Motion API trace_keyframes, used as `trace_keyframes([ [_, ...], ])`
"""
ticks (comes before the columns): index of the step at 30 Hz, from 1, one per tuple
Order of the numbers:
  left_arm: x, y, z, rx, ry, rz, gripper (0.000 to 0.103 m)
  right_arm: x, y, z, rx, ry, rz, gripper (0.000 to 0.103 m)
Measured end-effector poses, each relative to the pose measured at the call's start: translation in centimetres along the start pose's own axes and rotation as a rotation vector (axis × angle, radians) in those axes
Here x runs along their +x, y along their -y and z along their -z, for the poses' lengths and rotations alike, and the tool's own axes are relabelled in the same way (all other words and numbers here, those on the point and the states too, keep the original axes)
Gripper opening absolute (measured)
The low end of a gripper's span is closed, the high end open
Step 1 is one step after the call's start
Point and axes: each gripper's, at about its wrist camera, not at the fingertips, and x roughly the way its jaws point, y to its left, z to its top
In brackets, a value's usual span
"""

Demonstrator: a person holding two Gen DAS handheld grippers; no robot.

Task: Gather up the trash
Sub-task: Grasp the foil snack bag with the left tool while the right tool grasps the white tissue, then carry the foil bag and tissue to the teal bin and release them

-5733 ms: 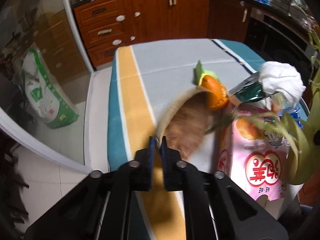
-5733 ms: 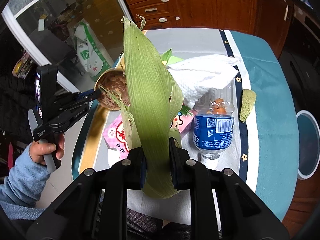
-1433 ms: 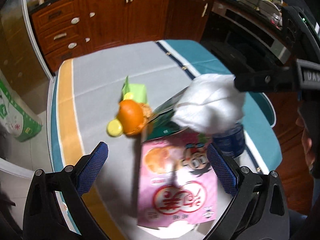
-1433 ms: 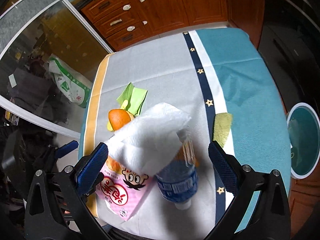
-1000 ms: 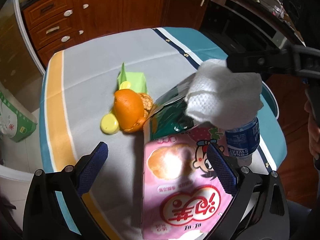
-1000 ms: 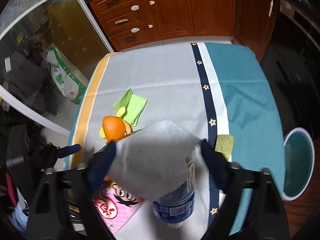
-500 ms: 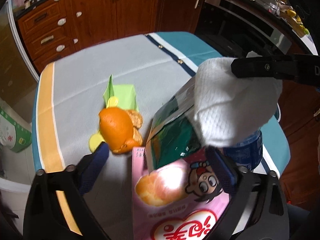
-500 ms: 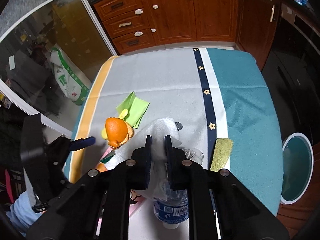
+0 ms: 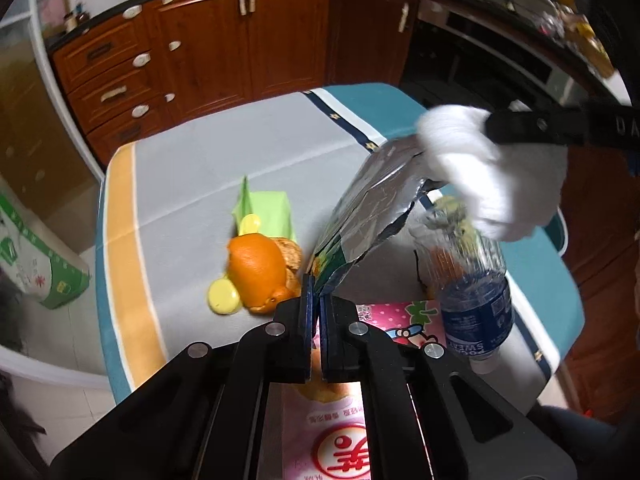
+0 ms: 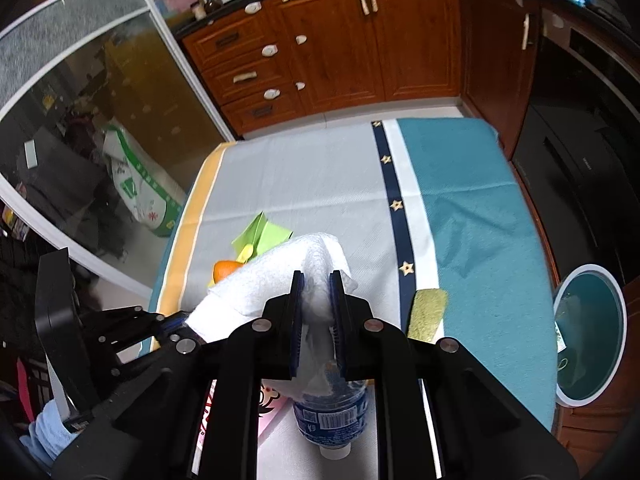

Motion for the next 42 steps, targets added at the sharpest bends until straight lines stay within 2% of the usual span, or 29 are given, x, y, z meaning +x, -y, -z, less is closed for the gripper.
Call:
trace_keyframes([
  [8,-3.5,-0.7,-0.5,-0.045,0.043,-0.006,0.003,-3.4,1.4,0.3,0.030,0.067,0.005,0.011],
  [12,-5.0,0.2,-0.8,-0.050,0.057,0.030,0.003,-5.2,1.9,0.7,0.033,0.101,0.003,0.011],
  [23,-7.7,7.5,-2.9,0.077,0.108,0.066,0.003,-9.2,5.9,2.5,0.095,0.167,0.001,0.011],
  [30,-6.2,13.4,-4.0,0.167,0.075,0.118,0.004,-11.3,10.3,4.1,0.162,0.198,0.017,0.011],
  [42,1.4,25.8,-5.7,0.309,-0.081,0.232,0.004,-14.1,23.9,9.9,0.390,0.229,0.099,0.011],
])
